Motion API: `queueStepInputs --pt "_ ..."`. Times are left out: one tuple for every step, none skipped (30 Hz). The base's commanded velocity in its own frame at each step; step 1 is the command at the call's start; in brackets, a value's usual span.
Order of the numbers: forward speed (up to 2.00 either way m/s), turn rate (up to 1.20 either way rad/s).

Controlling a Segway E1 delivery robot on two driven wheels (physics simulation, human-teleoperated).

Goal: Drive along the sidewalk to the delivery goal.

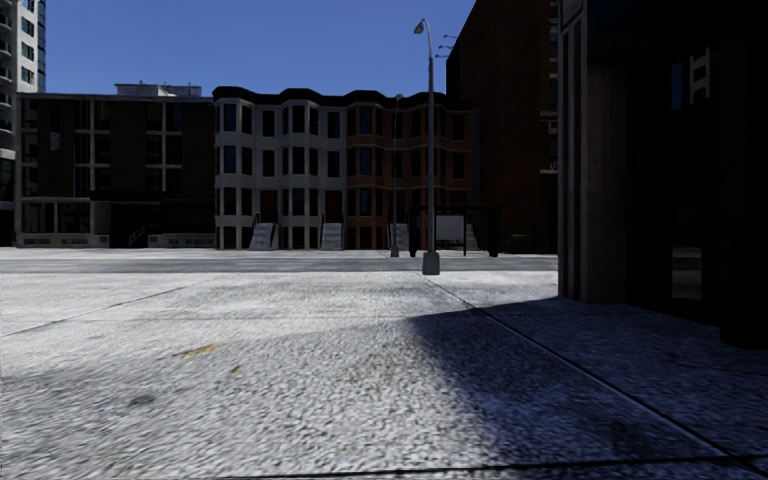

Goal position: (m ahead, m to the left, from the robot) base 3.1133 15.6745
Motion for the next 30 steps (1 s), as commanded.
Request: queueStepInputs --pt "2.0 0.4" --pt "2.0 0.4" --pt "2.0 0.4" --pt "2.0 0.4" --pt "2.0 0.4" --pt "2.0 0.4" --pt "2.0 0.4" --pt "2.0 0.4" --pt "2.0 0.4" --pt "2.0 0.4" --pt "2.0 0.4" --pt "2.0 0.4" --pt "2.0 0.4" --pt "2.0 0.4" --pt "2.0 0.4" --pt "2.0 0.4" --pt "2.0 0.4" --pt "2.0 0.4" --pt "2.0 0.4" --pt "2.0 0.4" --pt "2.0 0.4" --pt "2.0 0.4" --pt "2.0 0.4" --pt "2.0 0.4" --pt "2.0 0.4" --pt "2.0 0.4" --pt "2.0 0.4" --pt "2.0 0.4" --pt "2.0 0.4" --pt "2.0 0.4"
